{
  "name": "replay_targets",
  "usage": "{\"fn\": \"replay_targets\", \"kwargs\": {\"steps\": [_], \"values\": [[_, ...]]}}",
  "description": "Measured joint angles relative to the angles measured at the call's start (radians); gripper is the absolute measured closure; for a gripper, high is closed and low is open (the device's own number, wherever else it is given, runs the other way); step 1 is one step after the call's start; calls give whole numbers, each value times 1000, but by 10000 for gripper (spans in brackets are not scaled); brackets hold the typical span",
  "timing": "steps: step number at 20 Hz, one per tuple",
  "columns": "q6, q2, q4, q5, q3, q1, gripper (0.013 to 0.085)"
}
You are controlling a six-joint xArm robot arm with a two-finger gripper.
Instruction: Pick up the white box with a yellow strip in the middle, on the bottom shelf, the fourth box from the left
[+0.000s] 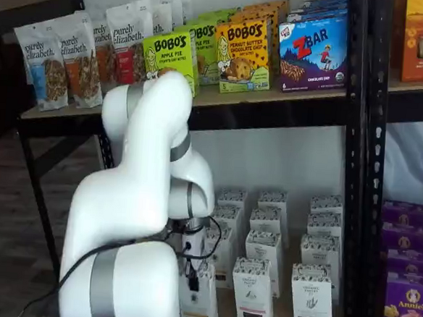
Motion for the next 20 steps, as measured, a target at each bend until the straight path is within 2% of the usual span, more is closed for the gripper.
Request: {"fn": "replay_targets", "kwargs": {"steps": [2,8,13,20], "values": [[-13,-44,20,-32,71,8,530],[-19,-157,41,-96,238,24,530],[34,-250,-6,-117,355,33,530],[-24,-389,77,-91,477,53,530]]}}
